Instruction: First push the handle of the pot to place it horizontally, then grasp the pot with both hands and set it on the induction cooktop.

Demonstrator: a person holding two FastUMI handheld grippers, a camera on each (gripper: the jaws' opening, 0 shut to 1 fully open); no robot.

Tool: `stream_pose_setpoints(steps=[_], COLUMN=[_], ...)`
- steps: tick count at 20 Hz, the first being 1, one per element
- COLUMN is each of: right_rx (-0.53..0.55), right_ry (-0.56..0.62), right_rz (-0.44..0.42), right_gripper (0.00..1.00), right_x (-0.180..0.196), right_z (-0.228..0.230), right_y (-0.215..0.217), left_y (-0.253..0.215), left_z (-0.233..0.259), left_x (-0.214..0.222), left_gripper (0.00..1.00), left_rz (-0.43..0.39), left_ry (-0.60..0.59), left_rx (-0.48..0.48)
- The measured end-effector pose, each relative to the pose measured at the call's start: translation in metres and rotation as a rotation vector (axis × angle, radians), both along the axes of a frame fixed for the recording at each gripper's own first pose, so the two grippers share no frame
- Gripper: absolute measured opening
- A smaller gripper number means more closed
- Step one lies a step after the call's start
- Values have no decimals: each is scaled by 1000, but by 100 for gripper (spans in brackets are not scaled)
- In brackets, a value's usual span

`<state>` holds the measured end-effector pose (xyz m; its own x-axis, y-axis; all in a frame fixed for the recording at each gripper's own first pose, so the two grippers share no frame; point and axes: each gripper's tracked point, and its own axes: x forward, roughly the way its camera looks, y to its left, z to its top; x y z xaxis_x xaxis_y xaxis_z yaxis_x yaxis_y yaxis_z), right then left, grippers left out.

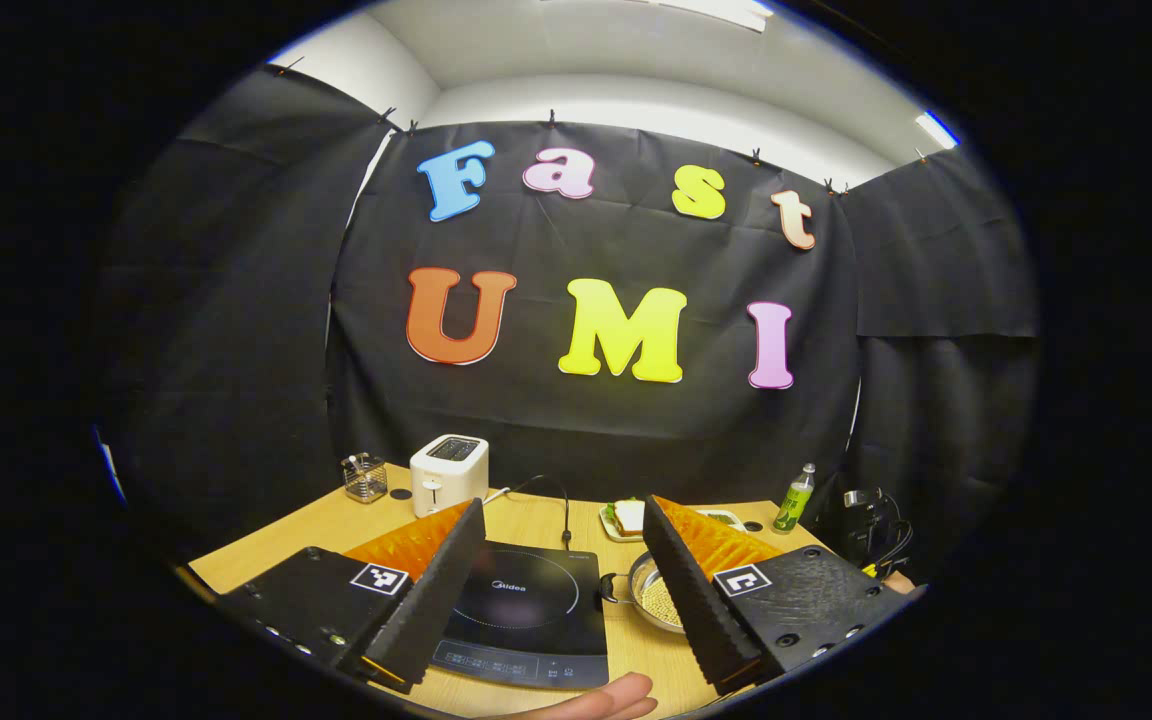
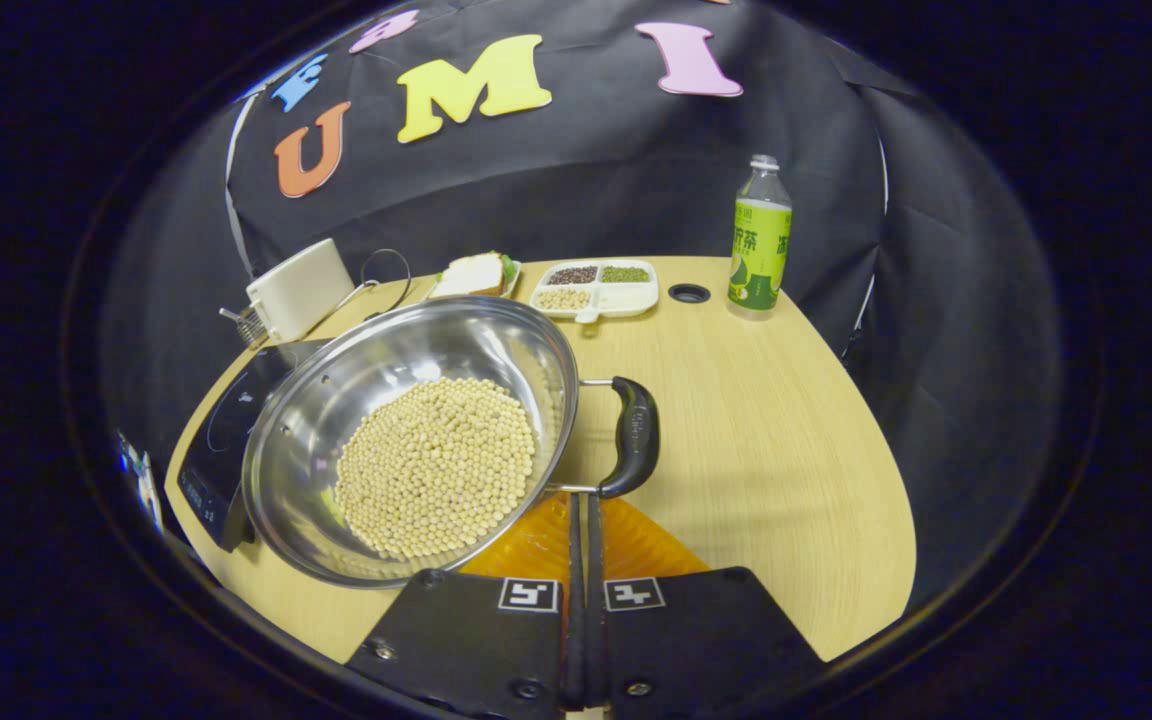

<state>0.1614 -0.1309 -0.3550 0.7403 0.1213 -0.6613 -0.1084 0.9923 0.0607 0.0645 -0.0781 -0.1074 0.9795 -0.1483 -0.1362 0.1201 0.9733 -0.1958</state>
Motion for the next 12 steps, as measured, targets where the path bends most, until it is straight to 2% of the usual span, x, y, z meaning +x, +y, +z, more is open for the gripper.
stream_pose_setpoints(steps=[3,4,5,6,9,10,11,12], right_rx=[1,4,2,-1,-22,-16,-13,-15], right_ry=[-18,-45,-73,-97,-137,-136,-136,-138], right_rz=[-14,-19,-22,-30,-91,-104,-102,-104], right_gripper=[4,1,4,17,37,55,61,72], right_x=[-5,-6,-7,-9,-16,-20,-23,-25], right_z=[8,14,21,27,41,43,46,48], right_y=[-3,-3,-5,-7,-18,-17,-15,-16], left_y=[-12,-19,-26,-33,-50,-54,-58,-62], left_z=[-14,-19,-25,-31,-56,-62,-68,-73], left_x=[19,24,29,33,46,50,53,55], left_gripper=[95,95,95,95,95,95,95,95], left_rz=[-7,-20,-31,-42,-71,-78,-84,-90], left_ry=[14,19,26,36,85,99,113,120], left_rx=[22,29,36,44,56,57,56,51])
